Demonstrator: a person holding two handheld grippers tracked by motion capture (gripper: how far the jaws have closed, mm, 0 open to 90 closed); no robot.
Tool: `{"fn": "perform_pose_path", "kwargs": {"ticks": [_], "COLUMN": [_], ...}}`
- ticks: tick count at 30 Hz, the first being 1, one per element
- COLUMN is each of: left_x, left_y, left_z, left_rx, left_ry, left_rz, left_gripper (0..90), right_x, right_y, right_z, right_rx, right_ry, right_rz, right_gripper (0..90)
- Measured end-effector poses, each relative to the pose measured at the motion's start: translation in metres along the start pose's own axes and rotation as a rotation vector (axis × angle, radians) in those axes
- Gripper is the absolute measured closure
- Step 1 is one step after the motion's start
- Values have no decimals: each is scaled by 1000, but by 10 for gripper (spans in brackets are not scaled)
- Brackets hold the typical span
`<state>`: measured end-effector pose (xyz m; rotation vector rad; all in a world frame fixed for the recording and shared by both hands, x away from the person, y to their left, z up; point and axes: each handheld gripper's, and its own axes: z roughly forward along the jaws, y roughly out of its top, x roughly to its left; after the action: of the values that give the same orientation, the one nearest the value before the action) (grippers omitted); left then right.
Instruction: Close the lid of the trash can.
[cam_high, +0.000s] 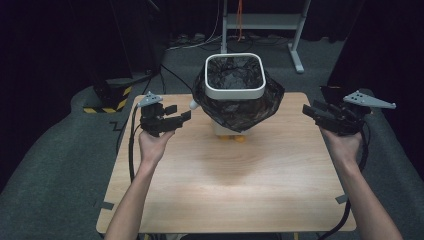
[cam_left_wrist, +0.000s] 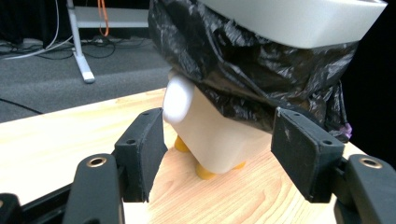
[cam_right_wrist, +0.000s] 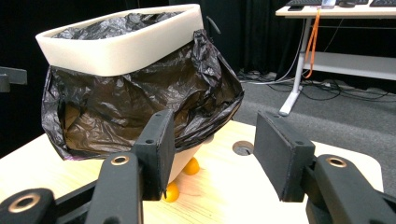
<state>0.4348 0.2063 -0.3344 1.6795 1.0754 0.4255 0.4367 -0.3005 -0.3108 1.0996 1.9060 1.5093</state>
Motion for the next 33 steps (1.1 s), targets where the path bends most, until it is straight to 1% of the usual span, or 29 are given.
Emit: {"fn": "perform_pose_path", "kwargs": {"ticks": [4, 5, 7, 12, 15, 19, 21, 23, 26, 29, 33], "left_x": [2, 2, 2, 2, 1, 0, 0, 1, 2, 4, 6], "left_y": [-4, -6, -7, -13, -16, -22, -24, -28, -32, -36, -41], "left_z": [2, 3, 3, 7, 10, 15, 17, 18, 20, 21, 24], "left_rx": [9, 6, 2, 2, 2, 19, 23, 24, 25, 23, 23], "left_ry": [1, -3, -7, -9, -4, 0, 1, -7, -9, -21, -26], "left_rz": [-3, -12, -15, -22, -20, -7, -7, -19, -24, -40, -50], "left_gripper": [345, 343, 344, 344, 346, 347, 347, 347, 348, 348, 348], "right_x": [0, 0, 0, 3, 4, 5, 5, 5, 5, 4, 4], "right_y": [-4, -5, -7, -11, -14, -18, -20, -22, -25, -28, -32], "right_z": [3, 3, 4, 7, 9, 11, 12, 12, 13, 14, 14], "right_rx": [6, 4, 7, 16, 22, 32, 36, 36, 38, 40, 45], "right_ry": [-1, 1, 4, 4, 3, 2, -1, -2, -6, -7, -8], "right_rz": [2, 6, 12, 6, 1, 0, -2, 1, 0, 6, 11], "right_gripper": [478, 478, 478, 478, 477, 478, 477, 477, 478, 478, 479]}}
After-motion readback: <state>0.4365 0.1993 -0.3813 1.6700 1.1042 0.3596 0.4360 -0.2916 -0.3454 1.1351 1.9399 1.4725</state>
